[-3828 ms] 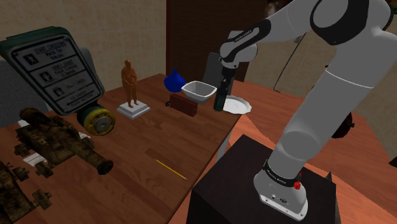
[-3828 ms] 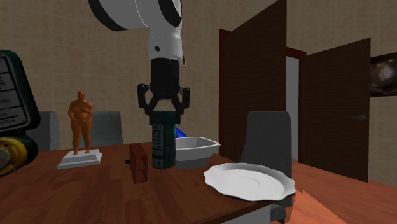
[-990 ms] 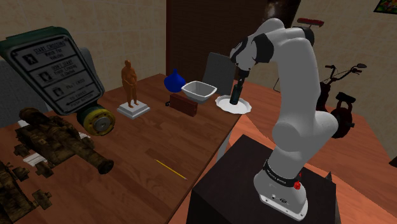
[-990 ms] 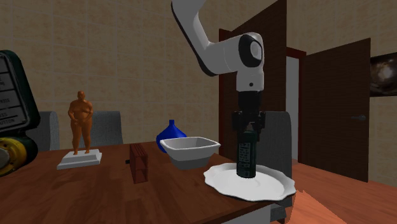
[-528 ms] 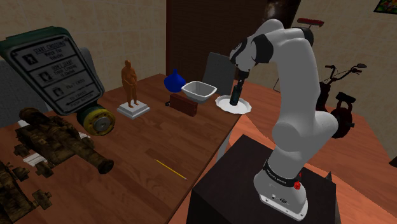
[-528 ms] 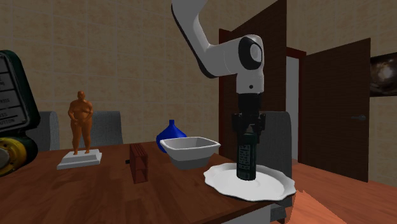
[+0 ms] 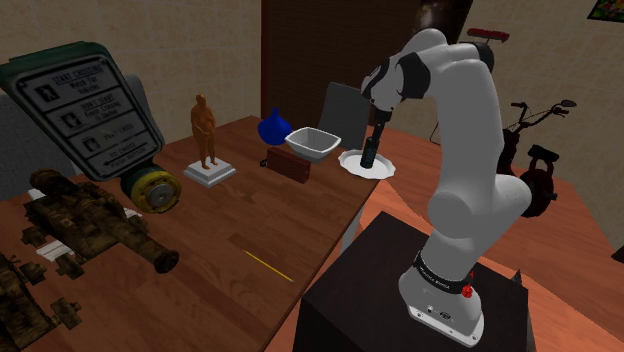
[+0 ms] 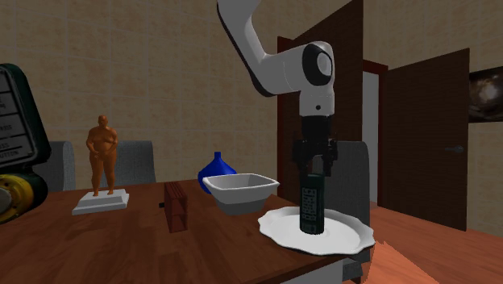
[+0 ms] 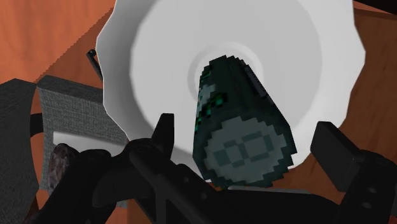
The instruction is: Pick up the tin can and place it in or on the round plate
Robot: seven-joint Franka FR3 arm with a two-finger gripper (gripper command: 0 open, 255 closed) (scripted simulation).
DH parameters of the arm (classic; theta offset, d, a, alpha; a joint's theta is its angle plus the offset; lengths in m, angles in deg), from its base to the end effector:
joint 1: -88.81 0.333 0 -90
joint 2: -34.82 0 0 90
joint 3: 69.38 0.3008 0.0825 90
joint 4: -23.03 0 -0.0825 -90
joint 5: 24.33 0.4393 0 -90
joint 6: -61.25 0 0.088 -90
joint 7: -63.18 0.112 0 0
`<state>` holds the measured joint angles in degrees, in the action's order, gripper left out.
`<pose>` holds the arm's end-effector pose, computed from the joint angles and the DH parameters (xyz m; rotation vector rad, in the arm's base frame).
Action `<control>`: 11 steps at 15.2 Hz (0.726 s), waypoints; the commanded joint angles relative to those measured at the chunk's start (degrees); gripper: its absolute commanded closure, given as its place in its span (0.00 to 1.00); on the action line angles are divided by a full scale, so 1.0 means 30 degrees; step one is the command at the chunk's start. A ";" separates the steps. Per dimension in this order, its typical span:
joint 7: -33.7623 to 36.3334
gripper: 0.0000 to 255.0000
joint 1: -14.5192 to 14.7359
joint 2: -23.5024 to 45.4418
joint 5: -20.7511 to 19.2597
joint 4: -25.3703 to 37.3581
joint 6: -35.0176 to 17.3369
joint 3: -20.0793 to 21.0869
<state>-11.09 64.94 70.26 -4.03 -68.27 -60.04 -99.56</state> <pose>0.4730 -0.5535 0.2627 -3.1153 -0.3876 -0.0074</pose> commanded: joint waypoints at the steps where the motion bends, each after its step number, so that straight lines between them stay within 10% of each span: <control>1: 0.0159 0.00 0.0099 -0.0476 -0.0273 0.0264 0.0696 -0.0191; 11: 0.0343 0.00 0.0179 -0.0964 -0.0572 0.0695 0.1562 -0.0387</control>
